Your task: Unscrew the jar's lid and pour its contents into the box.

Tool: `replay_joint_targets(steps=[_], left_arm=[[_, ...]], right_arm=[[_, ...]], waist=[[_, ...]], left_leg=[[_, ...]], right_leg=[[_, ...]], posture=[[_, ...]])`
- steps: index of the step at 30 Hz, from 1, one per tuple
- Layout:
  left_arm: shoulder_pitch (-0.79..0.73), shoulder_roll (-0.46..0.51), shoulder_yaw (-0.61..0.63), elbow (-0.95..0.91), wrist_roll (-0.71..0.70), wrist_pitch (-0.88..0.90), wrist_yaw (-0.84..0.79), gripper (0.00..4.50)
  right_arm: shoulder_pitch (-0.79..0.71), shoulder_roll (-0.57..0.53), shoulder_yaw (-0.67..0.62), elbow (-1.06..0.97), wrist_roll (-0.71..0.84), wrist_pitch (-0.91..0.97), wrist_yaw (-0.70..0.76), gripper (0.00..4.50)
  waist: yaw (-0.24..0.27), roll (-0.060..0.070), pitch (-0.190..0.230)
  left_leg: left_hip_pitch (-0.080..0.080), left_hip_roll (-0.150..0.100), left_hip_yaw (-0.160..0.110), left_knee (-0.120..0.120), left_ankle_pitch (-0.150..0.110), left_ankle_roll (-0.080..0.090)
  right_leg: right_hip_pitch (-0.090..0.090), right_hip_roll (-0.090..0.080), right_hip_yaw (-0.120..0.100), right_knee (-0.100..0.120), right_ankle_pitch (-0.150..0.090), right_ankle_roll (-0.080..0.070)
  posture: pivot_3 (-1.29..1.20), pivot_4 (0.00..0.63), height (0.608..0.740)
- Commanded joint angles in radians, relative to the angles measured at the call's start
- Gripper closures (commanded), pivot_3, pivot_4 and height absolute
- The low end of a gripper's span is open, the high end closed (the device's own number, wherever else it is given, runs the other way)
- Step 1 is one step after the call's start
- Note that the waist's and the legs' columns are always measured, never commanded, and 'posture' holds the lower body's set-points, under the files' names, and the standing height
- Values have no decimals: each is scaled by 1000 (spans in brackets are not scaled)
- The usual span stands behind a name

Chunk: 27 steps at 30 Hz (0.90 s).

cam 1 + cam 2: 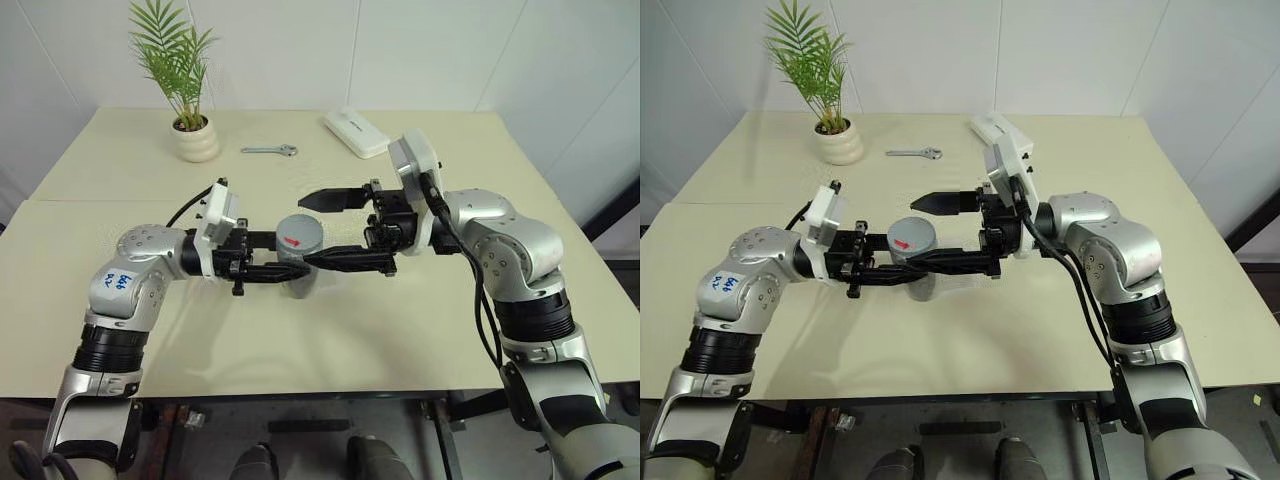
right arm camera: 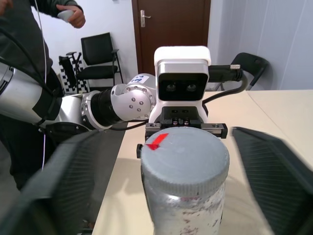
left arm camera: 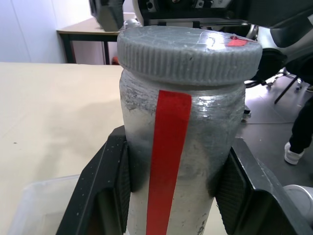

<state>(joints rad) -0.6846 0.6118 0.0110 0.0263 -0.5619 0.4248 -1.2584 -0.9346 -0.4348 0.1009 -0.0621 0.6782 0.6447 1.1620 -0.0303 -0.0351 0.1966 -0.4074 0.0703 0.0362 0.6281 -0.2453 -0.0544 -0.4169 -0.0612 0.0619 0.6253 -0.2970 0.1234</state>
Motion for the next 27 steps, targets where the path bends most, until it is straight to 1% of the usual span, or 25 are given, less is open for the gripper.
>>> replay_joint_targets(steps=[1,5,14,22,27], left_arm=[[-1,18,36,-3,12,-21,28,2631],[-5,9,42,-4,8,-15,44,2631],[-11,-28,20,-1,10,-18,59,2631],[-15,-60,6,5,22,-47,58,2631],[-1,-64,5,-5,16,-43,59,2631]], right_arm=[[-26,8,-52,-26,-32,-64,-69,12],[-20,4,-21,-48,-62,-51,-96,12],[6,58,54,-65,-145,-48,-181,12],[-13,95,51,-25,-177,-66,-216,12],[-23,92,24,2,-183,-63,-225,12]], waist=[[0,0,0],[0,0,0],[0,0,0],[-1,0,0],[0,0,0]], left_leg=[[0,0,0,0,0,0],[0,0,0,0,0,0],[0,0,0,0,0,0],[0,0,0,0,0,0],[0,0,0,0,0,0]], right_leg=[[0,0,0,0,0,0],[0,0,0,0,0,0],[0,0,0,1,0,0],[0,0,0,1,0,0],[0,0,0,1,0,0]], posture=[[0,150,740],[0,150,740],[0,150,740],[0,150,740],[0,150,740]])
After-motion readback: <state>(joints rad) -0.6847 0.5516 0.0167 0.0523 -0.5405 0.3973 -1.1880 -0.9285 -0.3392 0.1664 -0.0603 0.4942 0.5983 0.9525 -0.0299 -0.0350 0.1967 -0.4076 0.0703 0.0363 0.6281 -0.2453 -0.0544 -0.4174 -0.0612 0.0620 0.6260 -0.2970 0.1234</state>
